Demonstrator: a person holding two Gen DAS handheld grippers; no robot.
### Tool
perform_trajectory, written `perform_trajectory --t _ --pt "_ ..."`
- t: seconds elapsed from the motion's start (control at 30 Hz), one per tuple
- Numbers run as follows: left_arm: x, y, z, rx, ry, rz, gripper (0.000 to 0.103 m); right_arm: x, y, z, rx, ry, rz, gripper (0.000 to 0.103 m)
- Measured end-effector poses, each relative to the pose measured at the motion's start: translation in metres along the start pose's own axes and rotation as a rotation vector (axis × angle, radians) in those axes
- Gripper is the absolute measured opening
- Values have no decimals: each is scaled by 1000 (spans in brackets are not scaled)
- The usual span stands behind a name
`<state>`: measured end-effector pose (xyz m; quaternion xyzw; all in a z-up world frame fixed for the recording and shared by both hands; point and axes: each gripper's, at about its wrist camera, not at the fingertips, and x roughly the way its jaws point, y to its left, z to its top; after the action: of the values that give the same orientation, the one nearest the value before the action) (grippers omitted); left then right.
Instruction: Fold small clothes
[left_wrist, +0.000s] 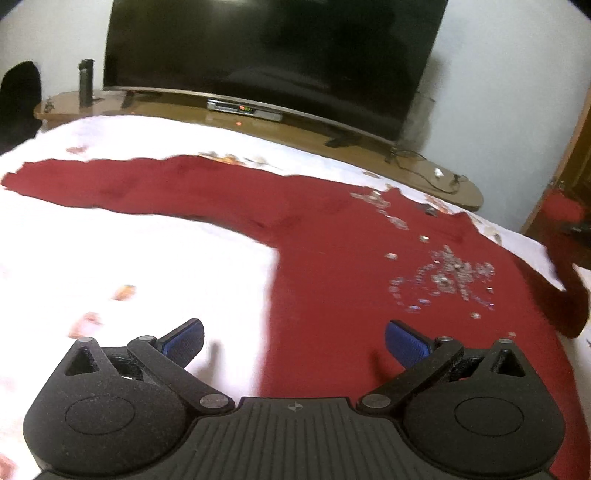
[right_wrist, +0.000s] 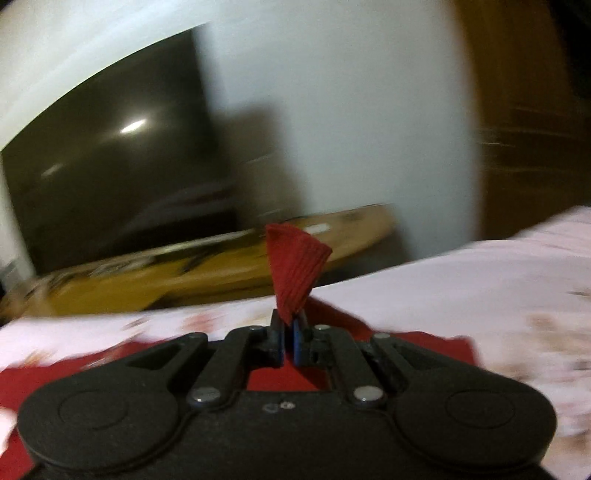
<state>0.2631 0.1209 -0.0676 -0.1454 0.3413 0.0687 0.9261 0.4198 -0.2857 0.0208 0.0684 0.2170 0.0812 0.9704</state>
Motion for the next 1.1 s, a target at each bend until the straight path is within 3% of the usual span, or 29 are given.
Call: perform_trajectory --t 0.13,0.23,0.33,0.37,0.4,0.43,0.47,0.53,0.6,0.7,0.77,0.9,0.93,0.97,1.0,1.03,1.1 --pt "-10 31 5 -8 -7 38 103 46 103 -37 -102 120 132 5" --pt "-12 51 10 -52 -17 36 103 76 146 -69 -185 208 158 8" --pt "-4 57 18 -104 -13 -17 103 88 163 -94 -236 309 205 32" --pt "1 55 22 -118 -14 -50 103 79 167 -95 -259 268 192 55" --pt "8 49 27 -130 -16 -93 103 65 167 -94 -266 224 181 65" --pt "15 42 32 -137 -18 -143 102 54 163 -92 -250 181 184 71" --pt "24 32 38 -145 -27 -210 77 45 154 -87 -226 157 188 65" --pt "49 9 47 -169 6 -315 49 20 134 -83 -187 134 158 62" --pt "79 -19 55 -198 41 -419 49 1 113 -81 -156 129 115 61" --pt "121 -59 64 -211 104 -469 50 -25 79 -80 -93 124 50 61" --pt "144 -81 68 -200 136 -470 60 -35 59 -84 -63 129 10 62" --pt "189 -112 67 -165 229 -414 61 -50 22 -97 6 138 -43 62" --pt "195 -116 65 -152 219 -406 61 -54 15 -99 21 140 -56 62" --pt "196 -118 63 -138 195 -395 50 -55 9 -102 32 140 -64 62" --pt "197 -121 64 -115 190 -378 32 -57 2 -104 47 140 -72 62" --pt "196 -121 66 -111 195 -374 4 -58 -4 -106 62 141 -81 61" --pt "193 -119 71 -127 161 -396 3 -64 -14 -108 87 139 -91 60"
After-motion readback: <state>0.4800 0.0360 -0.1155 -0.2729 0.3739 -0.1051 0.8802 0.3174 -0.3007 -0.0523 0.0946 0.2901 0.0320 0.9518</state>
